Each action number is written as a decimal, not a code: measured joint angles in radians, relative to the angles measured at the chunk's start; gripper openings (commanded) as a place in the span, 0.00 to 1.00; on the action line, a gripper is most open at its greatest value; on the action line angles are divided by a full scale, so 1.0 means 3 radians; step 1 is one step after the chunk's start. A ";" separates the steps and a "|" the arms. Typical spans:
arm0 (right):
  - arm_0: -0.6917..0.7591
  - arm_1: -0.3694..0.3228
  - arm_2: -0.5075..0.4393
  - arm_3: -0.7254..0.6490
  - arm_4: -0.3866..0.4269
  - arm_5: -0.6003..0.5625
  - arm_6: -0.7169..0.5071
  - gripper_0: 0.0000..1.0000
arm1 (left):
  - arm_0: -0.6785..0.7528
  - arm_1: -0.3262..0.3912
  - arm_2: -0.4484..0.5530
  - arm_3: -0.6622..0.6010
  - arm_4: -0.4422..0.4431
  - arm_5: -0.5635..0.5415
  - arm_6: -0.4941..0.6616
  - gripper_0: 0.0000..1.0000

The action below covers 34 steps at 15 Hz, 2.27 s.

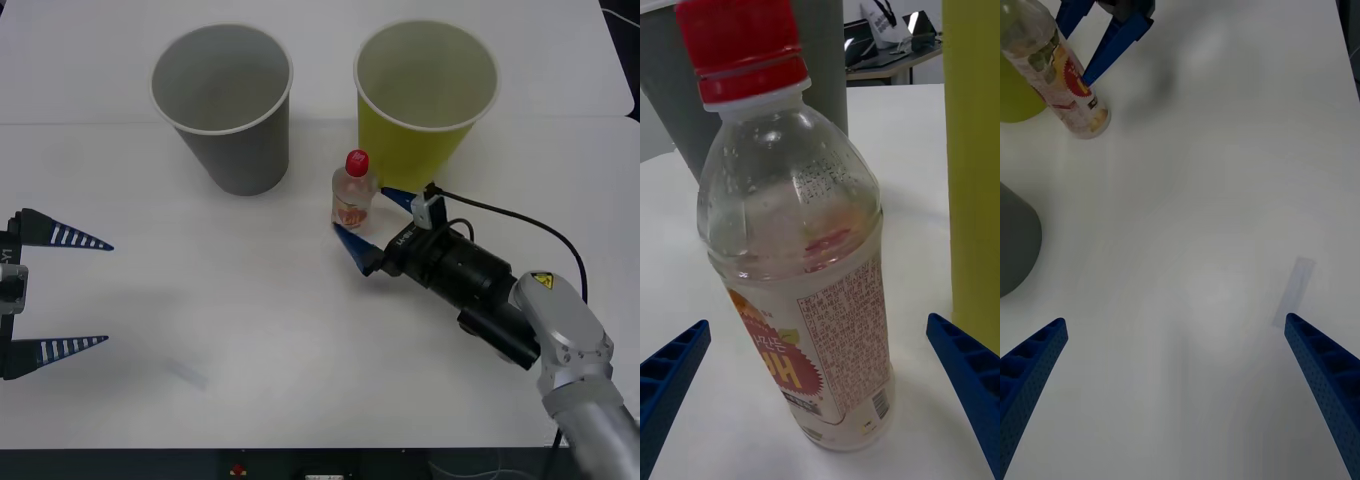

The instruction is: Put the can into the green bin and the plastic bottle into the gray bin

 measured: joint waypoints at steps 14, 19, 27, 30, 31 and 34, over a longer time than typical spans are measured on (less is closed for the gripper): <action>-0.0187 0.0082 0.0236 0.0111 0.0003 0.0363 0.0085 0.00 | 0.0000 0.0000 0.0000 0.0000 0.0000 0.0000 0.0000 1.00; -0.0196 0.0085 0.0236 0.0112 0.0002 0.0359 0.0087 0.00 | 0.0000 0.0000 0.0000 0.0000 0.0000 0.0000 0.0000 1.00; -0.0207 -0.0110 0.0240 0.0099 -0.0173 0.0000 0.0064 0.00 | 0.0000 0.0000 0.0000 0.0000 0.0000 0.0000 0.0000 1.00; -0.0203 -0.0296 0.0302 0.0072 -0.0364 -0.0228 0.0007 0.00 | 0.0000 0.0000 0.0000 0.0000 0.0000 0.0000 0.0000 1.00; -0.0190 -0.0358 0.0341 0.0014 -0.0383 -0.0246 -0.0048 0.00 | 0.0000 0.0000 0.0000 0.0000 0.0000 0.0000 0.0000 1.00; -0.0069 -0.0624 0.0472 -0.0356 -0.0386 -0.0238 -0.0510 0.00 | 0.0000 0.0000 0.0000 0.0000 0.0000 0.0000 0.0000 1.00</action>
